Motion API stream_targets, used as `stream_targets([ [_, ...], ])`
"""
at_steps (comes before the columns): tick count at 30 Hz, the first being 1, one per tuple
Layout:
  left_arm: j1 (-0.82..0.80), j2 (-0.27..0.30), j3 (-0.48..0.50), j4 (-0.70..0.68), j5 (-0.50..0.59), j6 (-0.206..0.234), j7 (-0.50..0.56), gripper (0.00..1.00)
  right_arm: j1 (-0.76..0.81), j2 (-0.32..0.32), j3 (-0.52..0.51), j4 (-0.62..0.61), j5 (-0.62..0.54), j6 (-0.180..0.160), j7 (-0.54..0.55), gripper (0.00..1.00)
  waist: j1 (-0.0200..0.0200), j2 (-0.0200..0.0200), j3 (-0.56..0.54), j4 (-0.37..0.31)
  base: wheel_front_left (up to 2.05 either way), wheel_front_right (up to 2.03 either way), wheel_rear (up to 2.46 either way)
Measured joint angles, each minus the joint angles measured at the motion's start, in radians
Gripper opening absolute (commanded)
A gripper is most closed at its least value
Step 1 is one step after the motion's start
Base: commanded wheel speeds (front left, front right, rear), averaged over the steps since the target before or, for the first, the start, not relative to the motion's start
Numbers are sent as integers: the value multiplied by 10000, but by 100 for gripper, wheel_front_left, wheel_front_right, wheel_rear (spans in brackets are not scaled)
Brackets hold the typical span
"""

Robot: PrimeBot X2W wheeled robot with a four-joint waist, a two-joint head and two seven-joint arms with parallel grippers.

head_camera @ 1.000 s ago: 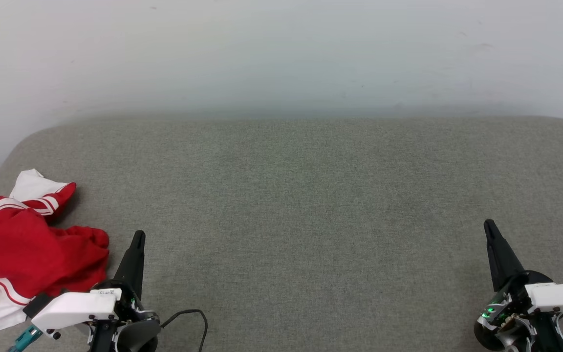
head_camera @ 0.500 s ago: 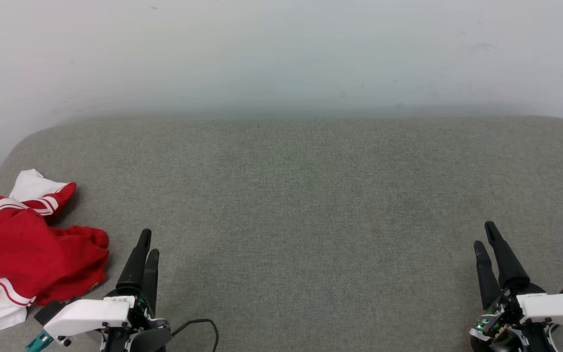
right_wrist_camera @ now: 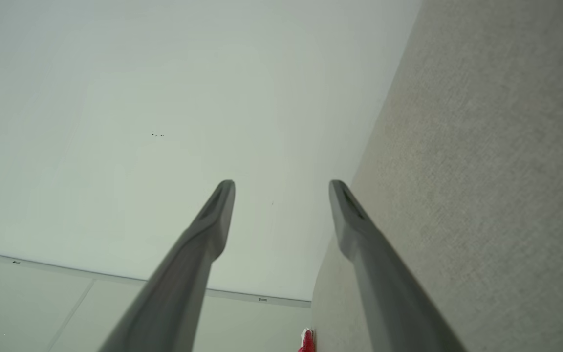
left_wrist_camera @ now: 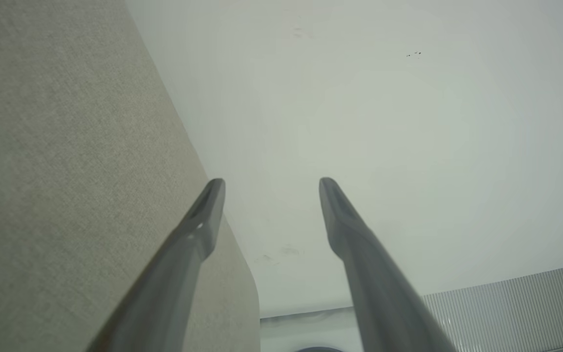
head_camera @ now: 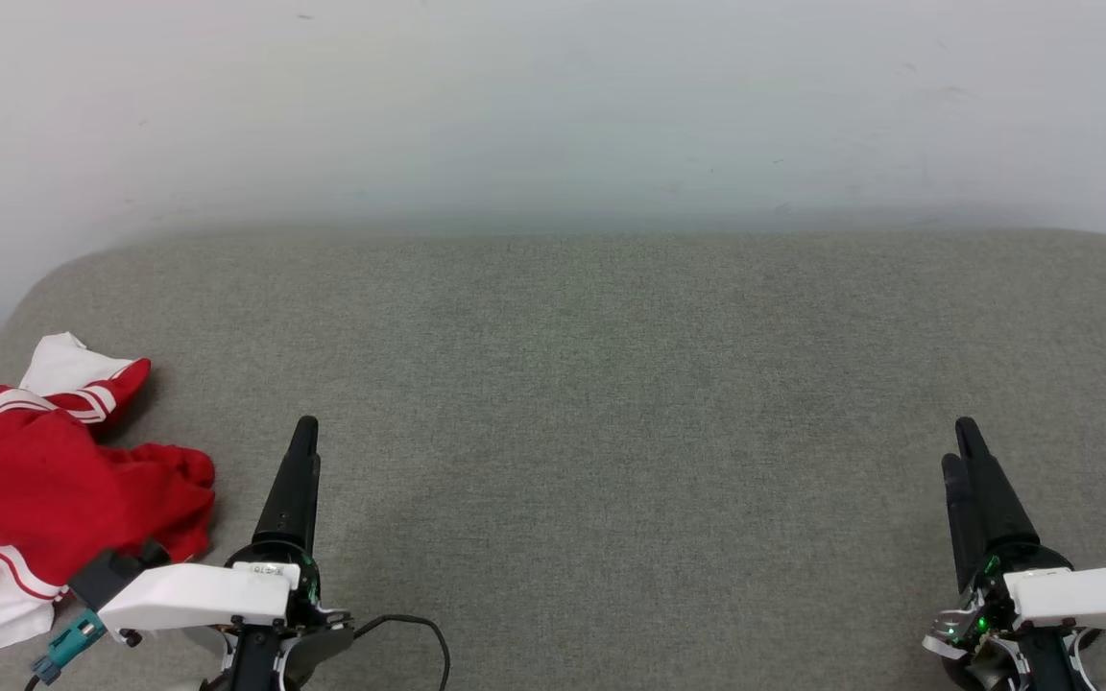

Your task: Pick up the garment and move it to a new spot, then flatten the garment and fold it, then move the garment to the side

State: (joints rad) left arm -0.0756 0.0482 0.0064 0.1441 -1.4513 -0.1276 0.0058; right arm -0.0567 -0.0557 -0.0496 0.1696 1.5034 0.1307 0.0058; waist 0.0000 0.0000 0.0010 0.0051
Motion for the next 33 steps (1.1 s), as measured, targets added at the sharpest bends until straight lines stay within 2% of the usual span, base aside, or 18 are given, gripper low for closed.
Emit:
stream_targets([
  [20,1,4,-640,-744,5160,0,-721,100,222,35,-86,-966,-5651,2,-727,100,0,0,-26,46,0,0,0],
  [33,73,6,-890,-930,7768,150,-1124,100,440,40,-23,-1329,-8441,2,-934,100,0,0,-60,99,0,0,0],
])
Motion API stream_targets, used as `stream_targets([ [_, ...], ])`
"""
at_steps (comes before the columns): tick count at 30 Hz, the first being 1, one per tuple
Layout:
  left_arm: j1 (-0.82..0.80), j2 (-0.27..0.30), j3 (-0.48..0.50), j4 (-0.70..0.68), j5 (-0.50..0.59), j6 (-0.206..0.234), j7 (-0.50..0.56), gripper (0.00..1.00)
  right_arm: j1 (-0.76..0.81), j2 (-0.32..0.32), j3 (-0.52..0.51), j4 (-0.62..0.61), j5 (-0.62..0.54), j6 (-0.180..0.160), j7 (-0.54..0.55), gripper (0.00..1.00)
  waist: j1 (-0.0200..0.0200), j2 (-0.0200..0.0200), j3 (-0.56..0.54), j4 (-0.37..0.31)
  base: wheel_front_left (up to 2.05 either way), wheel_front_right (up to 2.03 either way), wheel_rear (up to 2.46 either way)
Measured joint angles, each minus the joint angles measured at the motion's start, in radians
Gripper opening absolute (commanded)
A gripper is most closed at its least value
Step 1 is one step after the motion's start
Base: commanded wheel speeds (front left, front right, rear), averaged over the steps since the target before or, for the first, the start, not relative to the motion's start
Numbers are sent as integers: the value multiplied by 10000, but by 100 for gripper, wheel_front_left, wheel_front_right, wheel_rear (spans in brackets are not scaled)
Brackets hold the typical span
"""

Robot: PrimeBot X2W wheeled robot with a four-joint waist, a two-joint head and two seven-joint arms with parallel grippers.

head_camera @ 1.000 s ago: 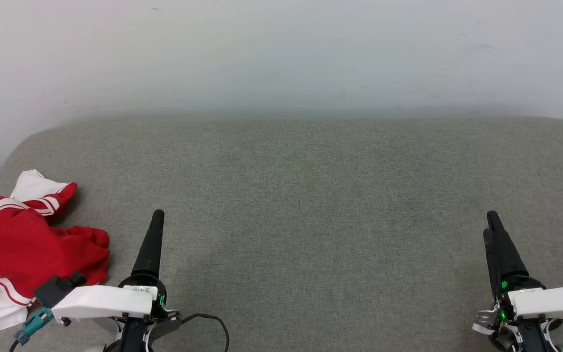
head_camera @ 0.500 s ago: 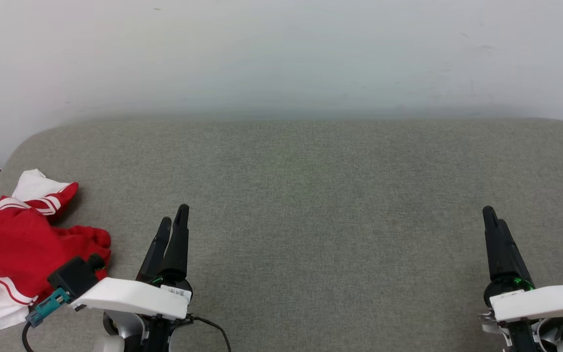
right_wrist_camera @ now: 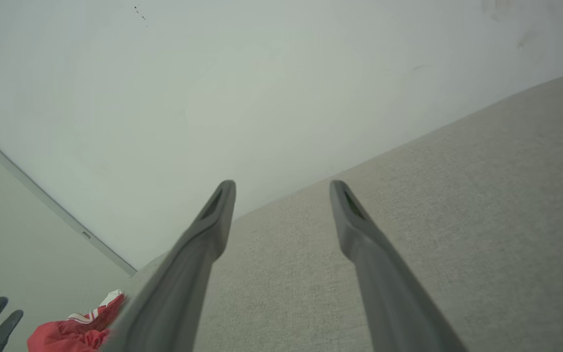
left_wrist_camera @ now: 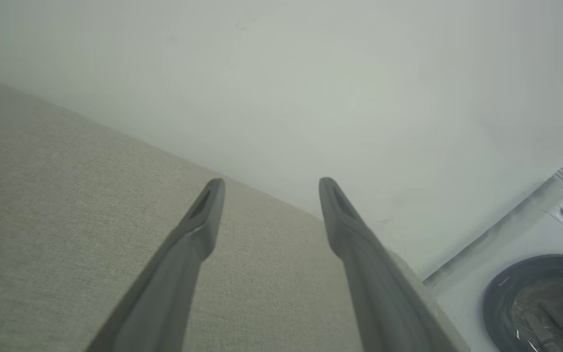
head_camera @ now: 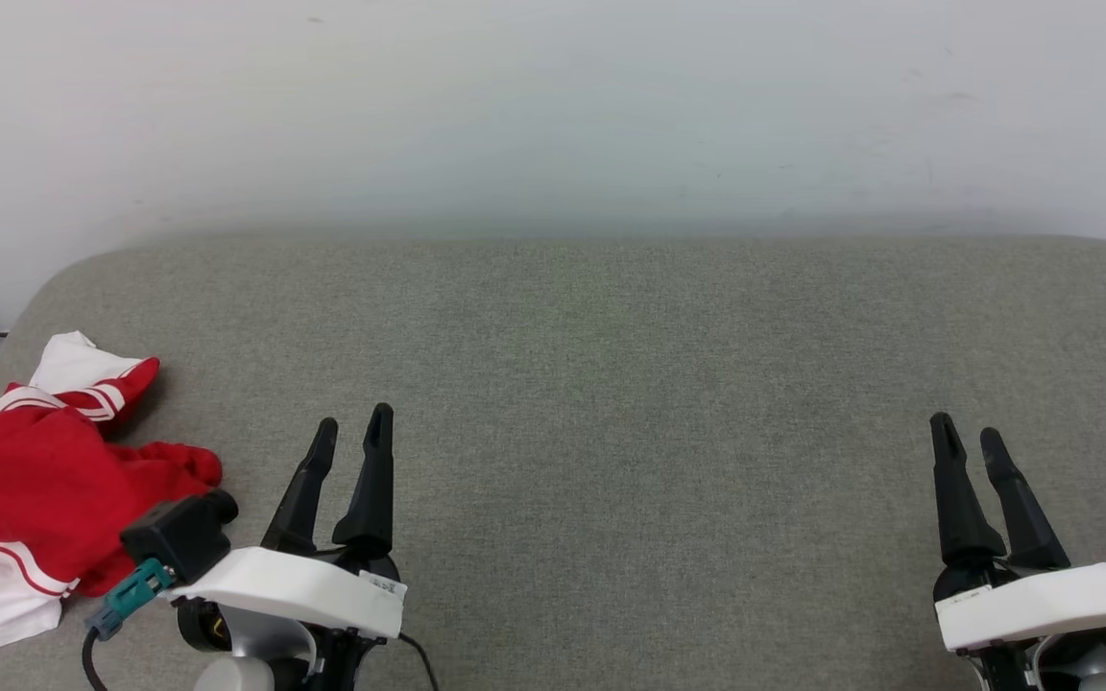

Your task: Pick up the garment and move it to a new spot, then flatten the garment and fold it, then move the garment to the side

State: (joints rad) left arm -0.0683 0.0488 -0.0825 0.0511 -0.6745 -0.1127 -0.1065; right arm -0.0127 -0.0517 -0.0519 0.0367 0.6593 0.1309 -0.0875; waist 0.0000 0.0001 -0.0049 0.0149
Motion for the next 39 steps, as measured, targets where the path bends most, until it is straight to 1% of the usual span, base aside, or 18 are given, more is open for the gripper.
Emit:
stream_targets([
  [8,41,38,-100,-4,1149,203,-265,100,137,4,-38,-318,-1344,0,56,100,0,0,-25,21,0,0,0],
  [19,106,90,-196,245,2420,399,-545,100,177,6,-46,-552,-2688,0,259,100,0,0,-73,94,0,0,0],
  [28,157,150,-247,424,3262,546,-750,100,370,4,-186,-694,-3509,0,543,100,0,0,-106,154,0,0,0],
  [39,156,163,-313,754,4075,554,-995,100,525,4,-332,-897,-4381,0,663,100,0,0,-114,189,0,0,0],
])
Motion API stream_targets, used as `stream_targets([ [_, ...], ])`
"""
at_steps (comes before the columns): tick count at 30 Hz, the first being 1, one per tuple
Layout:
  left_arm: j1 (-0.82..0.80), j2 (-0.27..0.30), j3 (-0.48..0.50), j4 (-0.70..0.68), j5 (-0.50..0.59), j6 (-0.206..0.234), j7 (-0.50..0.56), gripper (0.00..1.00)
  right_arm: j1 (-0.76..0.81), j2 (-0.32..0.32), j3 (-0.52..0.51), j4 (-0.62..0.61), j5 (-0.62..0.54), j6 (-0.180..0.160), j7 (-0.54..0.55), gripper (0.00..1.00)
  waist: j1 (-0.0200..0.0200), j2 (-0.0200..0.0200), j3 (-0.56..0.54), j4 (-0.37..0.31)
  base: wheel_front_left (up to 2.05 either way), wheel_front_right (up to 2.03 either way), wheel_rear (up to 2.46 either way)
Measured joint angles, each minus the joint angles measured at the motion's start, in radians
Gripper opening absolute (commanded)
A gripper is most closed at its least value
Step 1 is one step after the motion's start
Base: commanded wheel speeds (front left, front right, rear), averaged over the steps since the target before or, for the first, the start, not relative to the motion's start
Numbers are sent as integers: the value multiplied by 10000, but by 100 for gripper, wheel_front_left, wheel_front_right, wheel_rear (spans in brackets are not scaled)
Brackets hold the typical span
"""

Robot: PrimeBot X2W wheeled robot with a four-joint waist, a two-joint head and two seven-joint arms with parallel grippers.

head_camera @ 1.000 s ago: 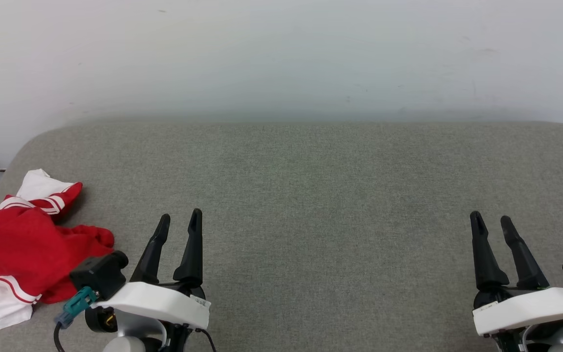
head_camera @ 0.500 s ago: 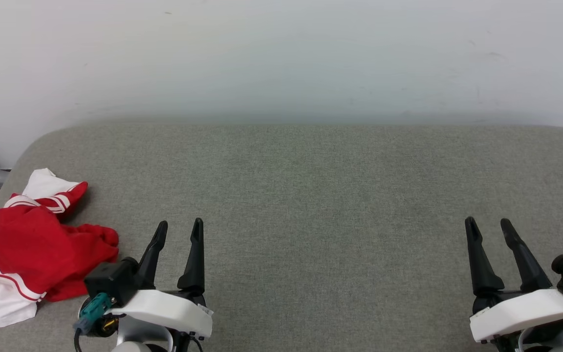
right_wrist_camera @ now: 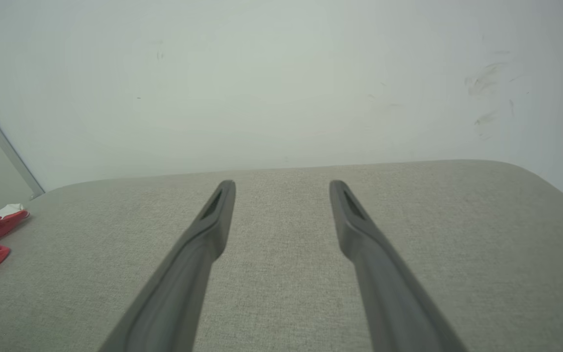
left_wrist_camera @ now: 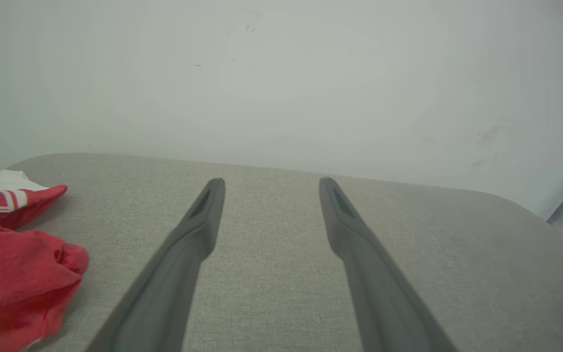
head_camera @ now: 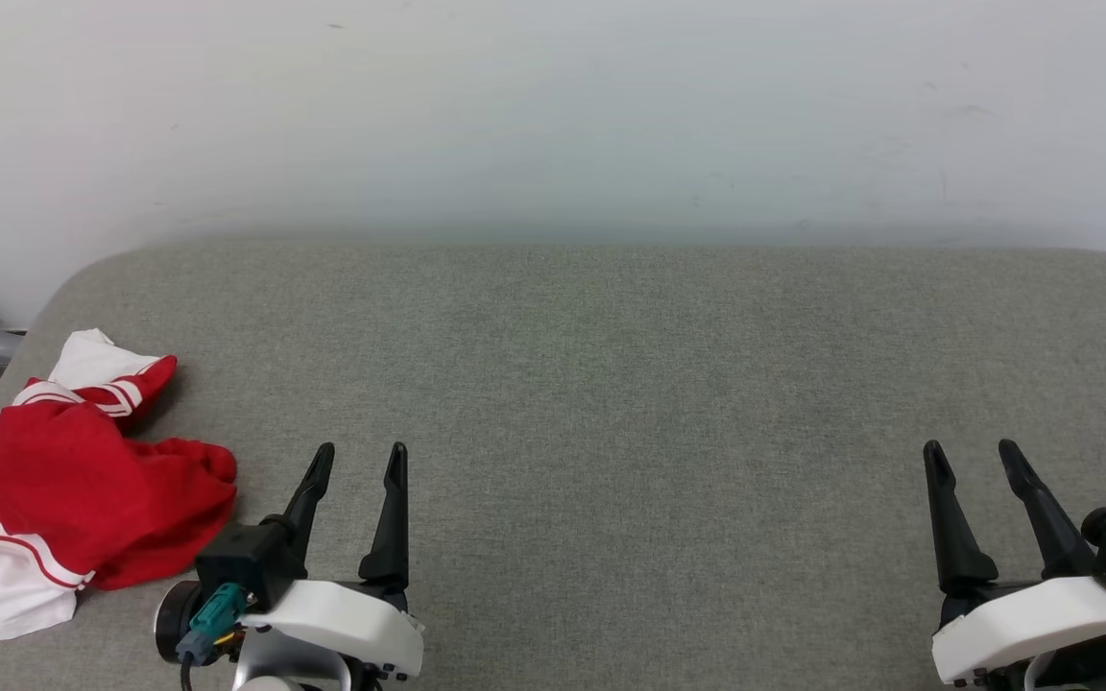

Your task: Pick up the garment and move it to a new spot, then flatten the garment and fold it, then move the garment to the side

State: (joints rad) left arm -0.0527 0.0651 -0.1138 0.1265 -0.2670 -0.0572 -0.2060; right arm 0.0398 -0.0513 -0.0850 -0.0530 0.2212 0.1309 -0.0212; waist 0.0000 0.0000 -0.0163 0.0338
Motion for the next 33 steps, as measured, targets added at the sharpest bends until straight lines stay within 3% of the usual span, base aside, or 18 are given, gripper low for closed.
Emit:
stream_targets([
  [19,-163,-77,0,428,991,-107,-366,100,198,0,-230,-215,-999,0,-224,100,0,0,-20,325,0,0,0],
  [33,-347,-113,146,704,1407,-215,-569,100,214,0,157,-479,-1605,2,-405,100,0,0,1,1756,0,0,0],
])
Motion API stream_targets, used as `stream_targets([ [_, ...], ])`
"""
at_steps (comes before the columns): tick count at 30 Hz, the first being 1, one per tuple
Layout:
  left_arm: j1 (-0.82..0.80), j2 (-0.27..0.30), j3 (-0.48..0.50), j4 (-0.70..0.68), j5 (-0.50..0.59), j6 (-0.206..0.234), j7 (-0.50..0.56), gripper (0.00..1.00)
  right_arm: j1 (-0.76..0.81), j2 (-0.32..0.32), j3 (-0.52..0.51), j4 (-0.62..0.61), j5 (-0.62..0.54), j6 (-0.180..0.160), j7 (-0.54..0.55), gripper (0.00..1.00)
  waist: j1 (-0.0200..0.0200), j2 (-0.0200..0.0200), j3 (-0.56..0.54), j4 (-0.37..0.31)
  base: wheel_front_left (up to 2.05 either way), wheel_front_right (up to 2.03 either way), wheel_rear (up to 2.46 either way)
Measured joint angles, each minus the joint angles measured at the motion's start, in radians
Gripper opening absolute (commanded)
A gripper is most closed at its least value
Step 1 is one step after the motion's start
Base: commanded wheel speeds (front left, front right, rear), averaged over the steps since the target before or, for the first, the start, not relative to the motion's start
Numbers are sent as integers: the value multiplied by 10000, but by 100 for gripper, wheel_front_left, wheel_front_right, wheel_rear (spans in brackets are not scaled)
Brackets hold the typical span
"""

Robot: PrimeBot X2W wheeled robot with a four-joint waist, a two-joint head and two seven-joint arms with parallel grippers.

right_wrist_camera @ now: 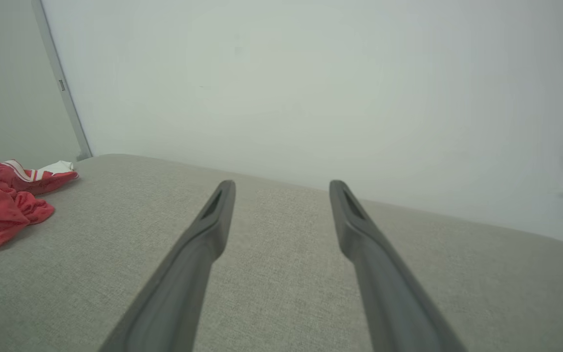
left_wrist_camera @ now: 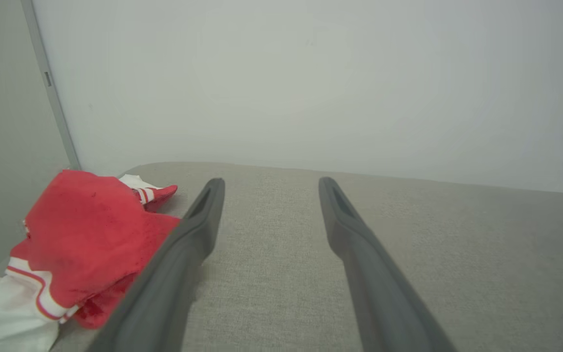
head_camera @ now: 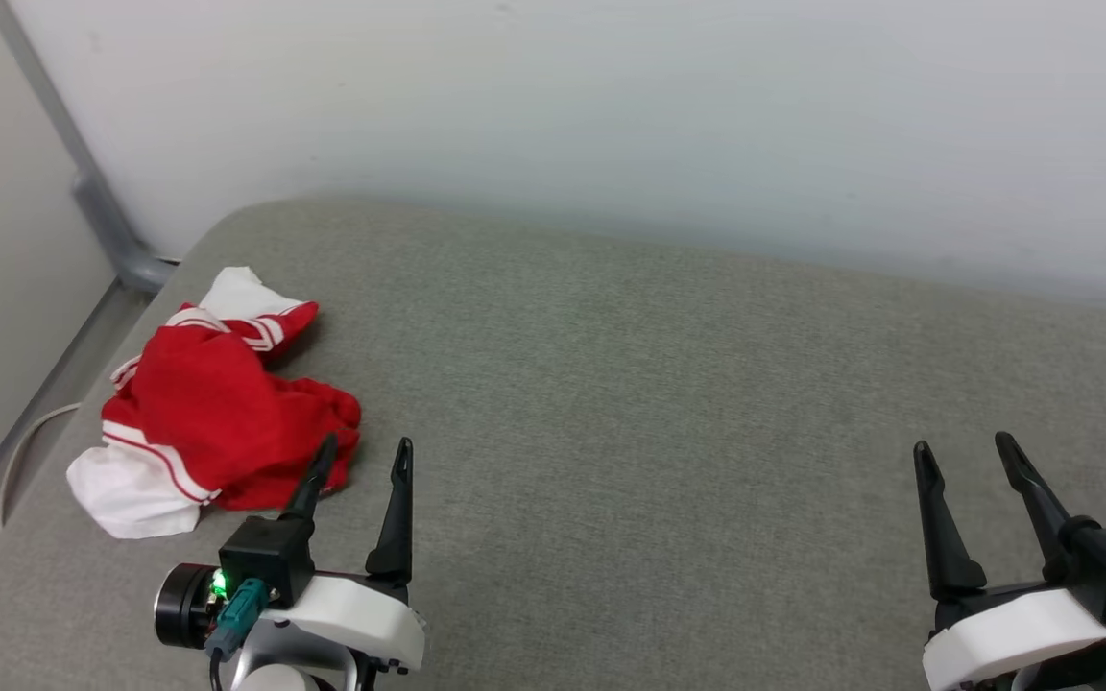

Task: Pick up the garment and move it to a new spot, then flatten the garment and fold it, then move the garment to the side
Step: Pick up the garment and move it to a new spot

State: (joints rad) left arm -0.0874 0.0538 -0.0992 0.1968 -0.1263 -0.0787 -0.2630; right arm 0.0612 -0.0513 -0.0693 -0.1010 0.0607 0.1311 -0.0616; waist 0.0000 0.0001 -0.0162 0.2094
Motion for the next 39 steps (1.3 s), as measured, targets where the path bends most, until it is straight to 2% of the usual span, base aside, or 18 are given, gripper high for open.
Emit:
stream_targets([
  [14,-5,-13,238,-25,-251,-113,0,100,-92,2,504,128,201,0,-121,100,0,0,11,1975,0,0,0],
  [21,1,-15,291,-75,-263,-182,0,100,-173,2,623,221,228,0,-217,100,0,0,4,2673,0,0,0],
  [27,21,-15,389,-77,-263,-226,0,100,-214,0,673,303,263,0,-263,100,0,-1,-14,2906,0,0,0],
  [33,21,-17,556,-52,-265,-265,0,100,-220,2,742,393,328,0,-274,100,0,0,17,2852,0,0,0],
  [39,-517,-19,767,596,-913,-351,8,100,-283,0,679,293,265,0,-203,100,-1,0,313,2714,0,0,0],
])
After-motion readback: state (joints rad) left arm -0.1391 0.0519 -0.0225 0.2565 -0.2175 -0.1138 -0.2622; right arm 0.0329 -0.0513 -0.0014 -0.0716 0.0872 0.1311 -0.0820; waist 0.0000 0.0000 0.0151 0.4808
